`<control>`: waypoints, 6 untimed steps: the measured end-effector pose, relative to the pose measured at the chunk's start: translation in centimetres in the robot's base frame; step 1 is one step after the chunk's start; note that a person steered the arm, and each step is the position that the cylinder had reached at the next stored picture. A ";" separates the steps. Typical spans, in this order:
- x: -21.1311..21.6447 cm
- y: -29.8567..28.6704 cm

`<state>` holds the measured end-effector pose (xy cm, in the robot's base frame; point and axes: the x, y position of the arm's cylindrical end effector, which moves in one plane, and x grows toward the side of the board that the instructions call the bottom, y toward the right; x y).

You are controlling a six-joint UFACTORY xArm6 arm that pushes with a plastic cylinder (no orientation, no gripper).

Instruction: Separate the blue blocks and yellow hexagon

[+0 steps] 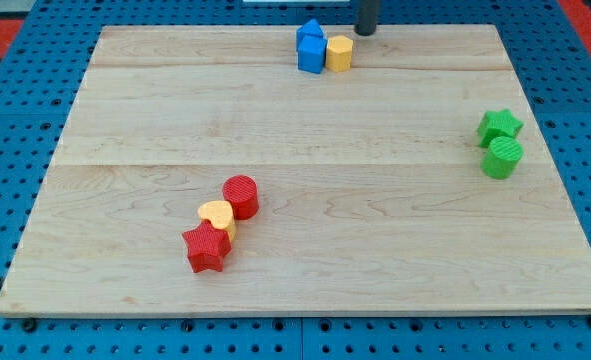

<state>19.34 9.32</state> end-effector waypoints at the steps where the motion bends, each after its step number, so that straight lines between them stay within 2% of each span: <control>1: -0.1 -5.9; 2: 3.6 -9.9; 3: 8.3 -9.5; 4: 8.6 -7.1; 6: 5.2 -3.7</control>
